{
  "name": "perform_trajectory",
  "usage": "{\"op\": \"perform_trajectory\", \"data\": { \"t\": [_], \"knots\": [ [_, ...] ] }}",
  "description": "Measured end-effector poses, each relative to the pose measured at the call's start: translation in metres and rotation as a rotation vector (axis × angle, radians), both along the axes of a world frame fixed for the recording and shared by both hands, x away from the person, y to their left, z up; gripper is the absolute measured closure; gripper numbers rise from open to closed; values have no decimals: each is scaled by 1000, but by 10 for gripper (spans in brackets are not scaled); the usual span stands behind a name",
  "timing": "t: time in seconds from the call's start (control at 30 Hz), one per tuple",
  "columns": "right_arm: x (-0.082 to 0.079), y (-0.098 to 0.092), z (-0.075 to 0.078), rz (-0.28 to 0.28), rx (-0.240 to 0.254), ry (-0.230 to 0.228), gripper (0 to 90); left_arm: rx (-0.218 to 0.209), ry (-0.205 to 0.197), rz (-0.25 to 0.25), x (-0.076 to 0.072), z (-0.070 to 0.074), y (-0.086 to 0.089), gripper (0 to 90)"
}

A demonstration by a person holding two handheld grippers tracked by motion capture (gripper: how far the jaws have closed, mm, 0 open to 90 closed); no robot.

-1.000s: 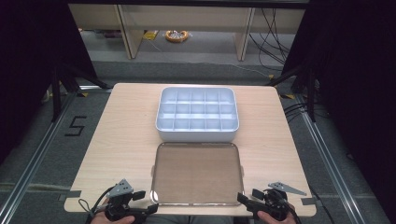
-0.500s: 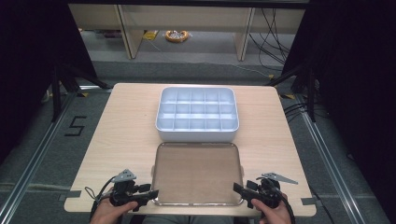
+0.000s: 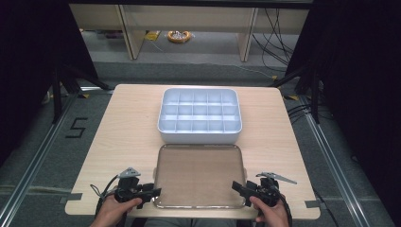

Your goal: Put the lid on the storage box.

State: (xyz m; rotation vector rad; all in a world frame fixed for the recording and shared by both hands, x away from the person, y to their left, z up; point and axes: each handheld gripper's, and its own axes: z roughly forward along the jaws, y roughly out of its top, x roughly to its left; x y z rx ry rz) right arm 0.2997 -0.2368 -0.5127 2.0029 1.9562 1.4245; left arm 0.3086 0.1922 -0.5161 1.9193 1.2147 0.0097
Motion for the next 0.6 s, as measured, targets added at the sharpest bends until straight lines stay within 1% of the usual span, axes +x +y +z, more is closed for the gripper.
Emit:
{"op": "perform_trajectory", "data": {
  "t": [0.03, 0.1, 0.13, 0.17, 0.2, 0.23, 0.27, 0.3, 0.33, 0.37, 0.4, 0.43, 0.47, 0.5, 0.53, 0.57, 0.6],
  "knots": [
    [-1, -3, 1, 2, 16, 10, 283, -1, -1, 4, -1, 0, -1, 541],
    [2, -7, -5, 4, -5, -36, 302, 10, -6, -7, -1, 0, -1, 540],
    [2, -7, -6, 1, 12, -39, 306, 4, -6, -7, -1, 0, -1, 539],
    [-1, -5, -3, -33, 38, 5, 317, 18, -6, -15, 0, 0, 0, 539],
    [-1, -6, -3, -34, 41, 3, 331, 18, -7, -14, 0, 0, 0, 537],
    [-1, -9, -5, -13, 29, -16, 341, 21, -4, -29, -1, 1, 1, 536],
    [-3, -9, -3, -29, 47, 23, 359, 24, -5, -36, -1, 1, 2, 533],
    [-5, -9, -2, -42, 94, 36, 381, 31, -7, -41, -1, 1, 2, 529],
    [-5, -12, -4, -31, 94, 25, 399, 31, -9, -43, -2, 1, 2, 523],
    [-6, -13, -3, -47, 111, 45, 414, 33, -10, -43, -2, 1, 2, 518],
    [-7, -15, -5, -46, 117, 42, 426, 33, -11, -44, -2, 1, 2, 513],
    [-8, -16, -5, -44, 124, 49, 436, 32, -10, -45, -2, 1, 2, 510],
    [-8, -15, -5, -55, 137, 62, 451, 30, -9, -45, -2, 1, 2, 507],
    [-9, -16, -6, -55, 134, 66, 469, 30, -8, -47, -2, 1, 2, 503],
    [-11, -17, -5, -38, 159, 82, 480, 30, -9, -47, -2, 1, 2, 494],
    [-11, -17, -5, -38, 159, 82, 480, 31, -9, -48, -2, 1, 2, 494],
    [-12, -18, -4, -31, 172, 100, 496, 25, -7, -43, -2, 1, 1, 489]
  ]
}}
